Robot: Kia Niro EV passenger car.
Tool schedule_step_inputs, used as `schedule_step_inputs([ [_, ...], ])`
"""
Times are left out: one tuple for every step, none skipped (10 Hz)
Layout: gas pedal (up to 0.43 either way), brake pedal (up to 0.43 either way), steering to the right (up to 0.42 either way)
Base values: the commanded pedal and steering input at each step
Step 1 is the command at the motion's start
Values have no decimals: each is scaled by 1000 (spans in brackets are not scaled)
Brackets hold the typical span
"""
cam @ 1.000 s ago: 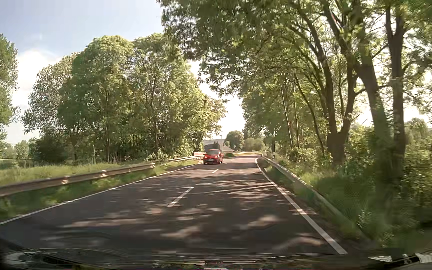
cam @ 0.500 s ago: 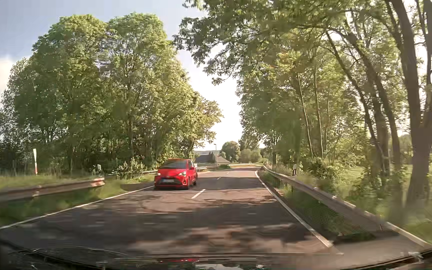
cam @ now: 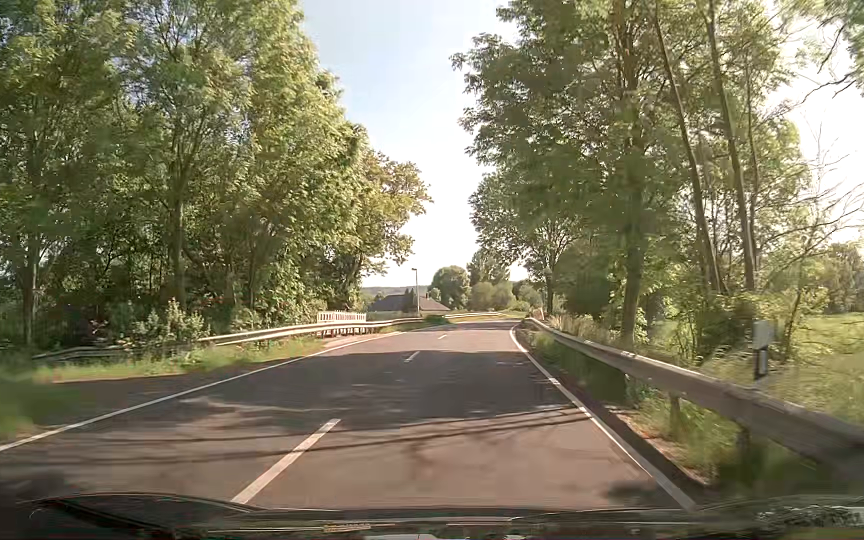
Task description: Follow the waypoints while adhering to traffic rules and regulations
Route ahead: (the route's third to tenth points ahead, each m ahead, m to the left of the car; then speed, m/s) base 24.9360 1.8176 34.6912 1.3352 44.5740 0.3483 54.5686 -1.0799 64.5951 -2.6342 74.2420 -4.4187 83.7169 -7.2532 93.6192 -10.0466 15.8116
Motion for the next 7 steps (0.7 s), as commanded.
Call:
schedule_step_inputs([
  [138,0,10],
  [138,0,10],
  [130,0,10],
  [118,0,10],
  [118,0,10],
  [110,0,10],
  [110,0,8],
])
